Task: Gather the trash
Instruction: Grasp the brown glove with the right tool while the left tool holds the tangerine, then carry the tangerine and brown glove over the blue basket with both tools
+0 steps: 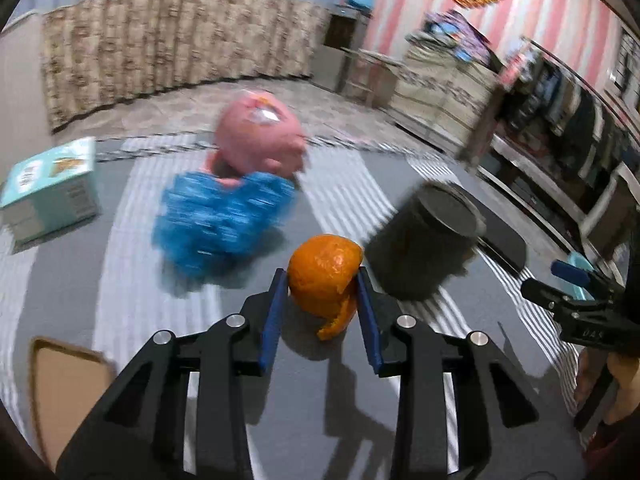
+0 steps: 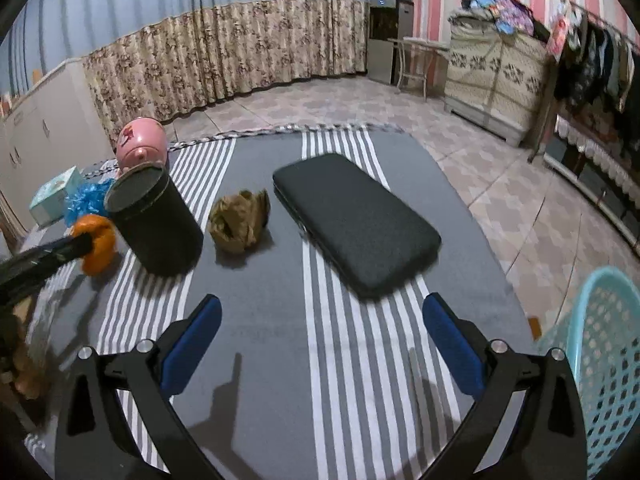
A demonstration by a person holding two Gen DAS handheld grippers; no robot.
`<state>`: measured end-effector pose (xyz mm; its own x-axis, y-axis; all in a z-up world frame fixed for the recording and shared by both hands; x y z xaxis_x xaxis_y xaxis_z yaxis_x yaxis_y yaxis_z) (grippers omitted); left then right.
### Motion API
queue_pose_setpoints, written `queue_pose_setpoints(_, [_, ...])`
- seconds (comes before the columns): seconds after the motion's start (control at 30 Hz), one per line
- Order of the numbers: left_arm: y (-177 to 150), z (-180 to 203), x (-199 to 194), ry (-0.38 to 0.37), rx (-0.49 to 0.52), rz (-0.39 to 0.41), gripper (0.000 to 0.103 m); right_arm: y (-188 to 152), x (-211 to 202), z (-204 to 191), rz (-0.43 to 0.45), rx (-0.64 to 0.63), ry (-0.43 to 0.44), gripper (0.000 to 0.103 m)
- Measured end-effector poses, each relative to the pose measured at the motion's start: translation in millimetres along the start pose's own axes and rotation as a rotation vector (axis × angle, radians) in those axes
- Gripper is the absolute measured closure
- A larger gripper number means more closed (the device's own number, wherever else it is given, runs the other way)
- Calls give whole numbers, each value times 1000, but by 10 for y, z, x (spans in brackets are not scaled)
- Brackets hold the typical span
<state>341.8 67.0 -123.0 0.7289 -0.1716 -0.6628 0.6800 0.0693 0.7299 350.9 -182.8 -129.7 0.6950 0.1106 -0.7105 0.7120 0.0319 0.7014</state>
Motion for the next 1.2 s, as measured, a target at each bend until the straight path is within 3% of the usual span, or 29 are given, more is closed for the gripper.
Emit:
queue_pose_setpoints(0.07, [25, -127, -52, 54, -19, 27, 70, 71, 72, -73, 2, -23, 10, 6])
queue_pose_setpoints(0.2, [90, -373, -148, 71, -108, 56, 70, 210, 181, -232, 19, -70, 10, 20])
queue_pose_setpoints(0.33, [122, -525, -209, 139, -136, 87, 70, 310, 323, -300, 7, -64, 38, 29])
queue_pose_setpoints(0.53, [167, -510, -163, 141, -135, 90, 70, 403, 504, -375, -17, -38, 131, 48])
queue_pose_setpoints(0.6, [160, -497, -161, 140, -126, 92, 70, 404, 526, -393, -24, -30, 175, 63])
queue_pose_setpoints(0.7, [136, -458, -163, 136, -109, 99, 70, 397, 484, -401, -9, -41, 177, 67])
queue_pose_setpoints(0.93, [110, -381, -141, 120, -80, 97, 70, 313, -41, -27, 84, 16, 138, 68])
queue_pose_setpoints(1.2, [23, -204, -189, 132, -7, 100, 70, -69, -1111, 900, 168, 55, -17, 68])
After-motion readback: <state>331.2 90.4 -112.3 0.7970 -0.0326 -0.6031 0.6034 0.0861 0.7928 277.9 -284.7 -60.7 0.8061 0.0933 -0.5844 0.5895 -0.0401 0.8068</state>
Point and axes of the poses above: each gripper's, at about its wrist camera, not at the fingertips, and x roughly the way its jaws point, z to its right, y to its top, the point moved 5 cm from there along x, roughly the way its jaws point, and after that the axes turned 4 degrees about y, right-handed, at the moved point
